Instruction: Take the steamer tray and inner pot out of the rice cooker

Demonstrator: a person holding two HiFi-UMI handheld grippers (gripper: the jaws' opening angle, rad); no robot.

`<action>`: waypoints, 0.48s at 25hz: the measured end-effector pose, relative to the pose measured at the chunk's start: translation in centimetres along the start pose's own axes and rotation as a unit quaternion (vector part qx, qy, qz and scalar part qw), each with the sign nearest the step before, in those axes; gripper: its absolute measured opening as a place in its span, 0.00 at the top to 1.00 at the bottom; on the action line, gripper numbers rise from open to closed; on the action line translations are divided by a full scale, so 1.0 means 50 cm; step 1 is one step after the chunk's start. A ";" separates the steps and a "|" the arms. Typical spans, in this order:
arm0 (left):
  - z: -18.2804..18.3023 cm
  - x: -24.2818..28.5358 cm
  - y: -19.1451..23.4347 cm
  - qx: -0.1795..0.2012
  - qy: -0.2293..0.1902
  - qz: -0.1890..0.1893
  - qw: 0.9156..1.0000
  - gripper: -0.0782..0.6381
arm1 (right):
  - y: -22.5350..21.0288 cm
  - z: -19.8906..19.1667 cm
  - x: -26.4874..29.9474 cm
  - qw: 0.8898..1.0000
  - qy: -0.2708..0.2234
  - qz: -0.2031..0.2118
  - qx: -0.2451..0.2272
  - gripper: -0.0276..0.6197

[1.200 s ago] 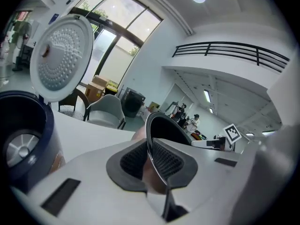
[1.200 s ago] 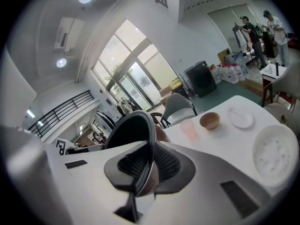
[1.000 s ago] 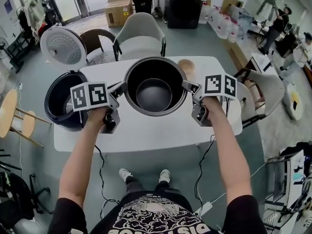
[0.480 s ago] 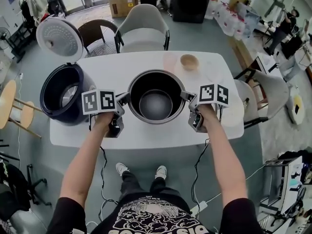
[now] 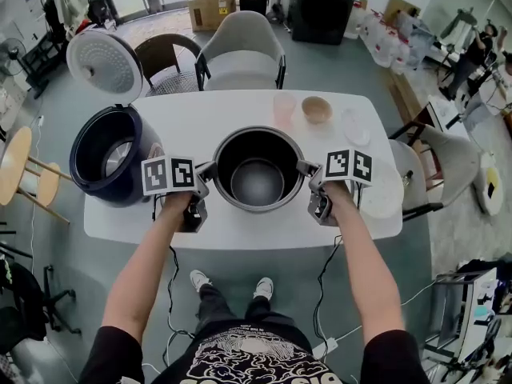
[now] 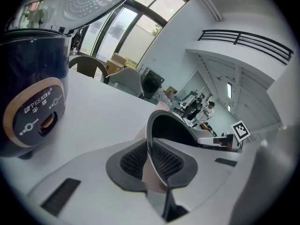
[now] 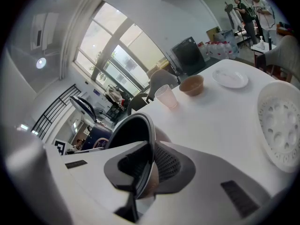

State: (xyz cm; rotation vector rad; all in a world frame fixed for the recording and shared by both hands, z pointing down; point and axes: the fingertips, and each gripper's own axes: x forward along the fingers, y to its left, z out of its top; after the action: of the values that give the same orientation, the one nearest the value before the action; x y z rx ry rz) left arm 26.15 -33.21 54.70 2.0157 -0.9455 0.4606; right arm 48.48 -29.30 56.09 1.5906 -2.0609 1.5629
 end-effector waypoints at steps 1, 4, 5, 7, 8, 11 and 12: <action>-0.002 0.001 0.001 -0.001 -0.001 -0.001 1.000 0.83 | -0.001 0.000 0.001 1.000 0.000 0.002 -0.001 0.87; -0.003 0.002 0.003 -0.017 -0.007 -0.009 1.000 0.83 | -0.002 0.002 0.004 1.000 -0.003 0.007 -0.004 0.87; -0.001 0.001 0.004 -0.019 -0.009 -0.009 1.000 0.82 | 0.001 0.003 0.005 1.000 -0.003 0.009 -0.004 0.87; 0.002 -0.001 0.002 -0.012 -0.011 -0.005 1.000 0.82 | 0.004 0.005 0.003 1.000 -0.003 0.011 -0.010 0.87; 0.003 -0.002 0.000 -0.008 -0.011 -0.002 1.000 0.82 | 0.004 0.006 0.001 1.000 -0.003 0.011 -0.016 0.86; 0.009 -0.011 -0.005 0.006 -0.021 0.016 1.000 0.82 | 0.003 0.004 -0.008 0.999 0.000 0.005 -0.050 0.85; 0.015 -0.018 -0.009 0.014 -0.028 0.024 0.999 0.81 | 0.004 0.005 -0.014 0.998 -0.001 0.003 -0.069 0.81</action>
State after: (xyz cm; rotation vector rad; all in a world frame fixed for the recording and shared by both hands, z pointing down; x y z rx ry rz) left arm 25.88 -33.25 53.49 2.0433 -1.0295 0.4486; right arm 48.73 -29.06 55.43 1.5400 -2.1255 1.3878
